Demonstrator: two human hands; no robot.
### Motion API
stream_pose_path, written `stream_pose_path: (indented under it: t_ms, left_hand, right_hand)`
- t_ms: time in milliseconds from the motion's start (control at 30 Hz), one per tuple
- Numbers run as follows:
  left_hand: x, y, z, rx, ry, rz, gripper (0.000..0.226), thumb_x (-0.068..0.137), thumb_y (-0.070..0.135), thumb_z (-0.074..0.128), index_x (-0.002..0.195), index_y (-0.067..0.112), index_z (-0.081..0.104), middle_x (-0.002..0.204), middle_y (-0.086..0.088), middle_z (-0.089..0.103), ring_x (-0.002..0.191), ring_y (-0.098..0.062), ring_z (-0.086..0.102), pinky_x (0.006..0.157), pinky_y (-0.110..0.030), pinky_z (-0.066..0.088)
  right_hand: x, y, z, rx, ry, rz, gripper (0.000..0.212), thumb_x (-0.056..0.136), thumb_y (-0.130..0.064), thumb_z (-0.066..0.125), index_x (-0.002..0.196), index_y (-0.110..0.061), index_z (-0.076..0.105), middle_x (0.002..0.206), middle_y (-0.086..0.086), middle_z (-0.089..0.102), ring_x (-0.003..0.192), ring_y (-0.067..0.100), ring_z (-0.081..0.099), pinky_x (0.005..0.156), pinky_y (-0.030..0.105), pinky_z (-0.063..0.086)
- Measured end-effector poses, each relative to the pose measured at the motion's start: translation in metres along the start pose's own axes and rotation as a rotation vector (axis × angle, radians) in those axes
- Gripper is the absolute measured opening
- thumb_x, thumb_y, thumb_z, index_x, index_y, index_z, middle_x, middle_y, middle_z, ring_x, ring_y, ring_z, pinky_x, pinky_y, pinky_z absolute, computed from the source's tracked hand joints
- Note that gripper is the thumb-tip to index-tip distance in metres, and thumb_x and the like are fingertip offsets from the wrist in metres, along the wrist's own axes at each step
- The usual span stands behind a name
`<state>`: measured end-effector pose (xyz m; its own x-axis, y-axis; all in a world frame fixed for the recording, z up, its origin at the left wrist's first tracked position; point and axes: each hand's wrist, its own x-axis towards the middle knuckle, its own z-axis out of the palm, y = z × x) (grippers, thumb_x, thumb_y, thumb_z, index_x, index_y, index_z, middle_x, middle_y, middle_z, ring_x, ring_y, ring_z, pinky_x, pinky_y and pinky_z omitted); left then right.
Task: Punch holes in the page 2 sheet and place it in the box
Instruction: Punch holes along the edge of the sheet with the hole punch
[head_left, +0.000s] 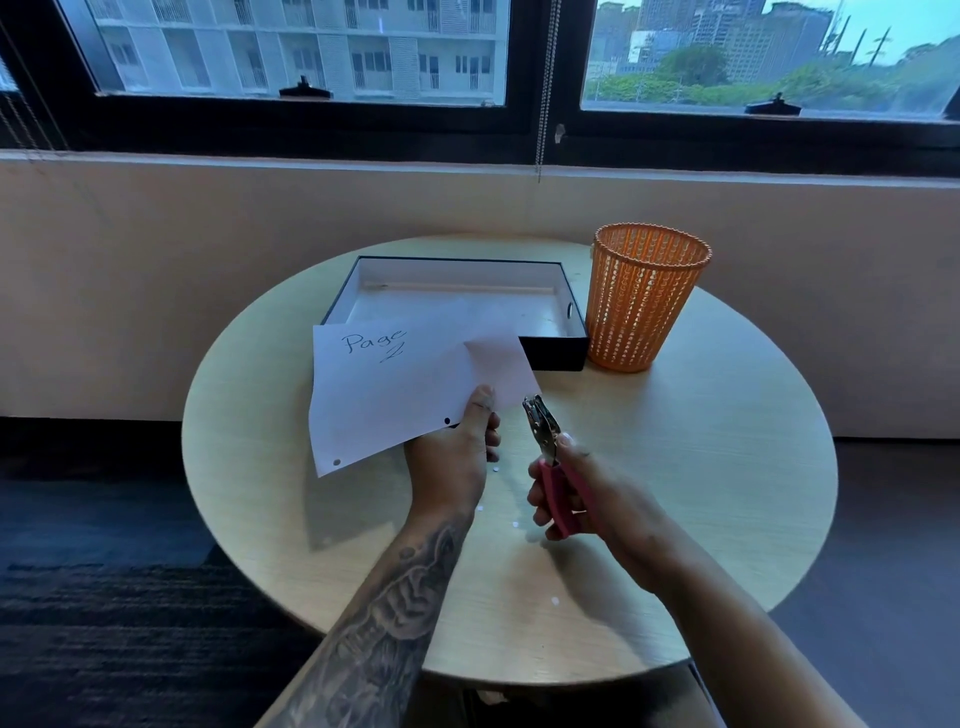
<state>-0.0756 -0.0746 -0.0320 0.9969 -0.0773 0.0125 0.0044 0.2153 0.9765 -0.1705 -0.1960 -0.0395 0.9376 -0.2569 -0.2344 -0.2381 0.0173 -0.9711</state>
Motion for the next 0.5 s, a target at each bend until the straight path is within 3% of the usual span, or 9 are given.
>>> stream_pose_path:
  t_ms: [200, 367, 433, 500]
  left_hand:
    - [-0.0005, -0.0031, 0.0002, -0.008, -0.001, -0.005, 0.027, 0.094, 0.023, 0.068, 0.070, 0.011, 0.067, 0.060, -0.002, 0.063, 0.050, -0.012, 0.054, 0.049, -0.030, 0.047]
    - [-0.0003, -0.0049, 0.0000, -0.012, 0.001, -0.026, 0.026, 0.093, 0.023, 0.069, 0.070, 0.010, 0.068, 0.061, -0.003, 0.064, 0.051, -0.012, 0.055, 0.050, -0.031, 0.047]
    - [-0.0001, -0.0049, 0.0000, -0.015, 0.006, -0.026, 0.026, 0.093, 0.022, 0.069, 0.071, 0.009, 0.068, 0.062, -0.004, 0.064, 0.050, -0.012, 0.055, 0.050, -0.030, 0.047]
    - [-0.0002, -0.0044, -0.0001, -0.014, 0.000, -0.027, 0.026, 0.093, 0.023, 0.069, 0.071, 0.009, 0.068, 0.062, -0.004, 0.064, 0.051, -0.013, 0.055, 0.050, -0.030, 0.047]
  right_hand:
    - [0.0001, -0.0042, 0.0038, -0.017, 0.016, 0.003, 0.059, 0.101, -0.052, 0.042, 0.113, 0.001, 0.065, 0.089, 0.011, 0.072, 0.077, 0.022, 0.069, 0.071, 0.037, 0.054]
    - [0.0014, -0.0062, 0.0066, -0.004, -0.019, 0.012, 0.075, 0.083, -0.066, 0.047, 0.114, 0.001, 0.063, 0.096, 0.017, 0.074, 0.080, 0.023, 0.071, 0.072, 0.037, 0.054]
    - [0.0015, -0.0055, 0.0078, -0.003, -0.038, 0.028, 0.074, 0.087, -0.071, 0.049, 0.112, -0.003, 0.062, 0.099, 0.020, 0.075, 0.083, 0.024, 0.073, 0.072, 0.036, 0.053]
    - [0.0012, -0.0052, 0.0091, -0.001, -0.044, 0.038, 0.076, 0.088, -0.073, 0.048, 0.111, -0.002, 0.060, 0.089, 0.017, 0.073, 0.078, 0.025, 0.071, 0.067, 0.031, 0.052]
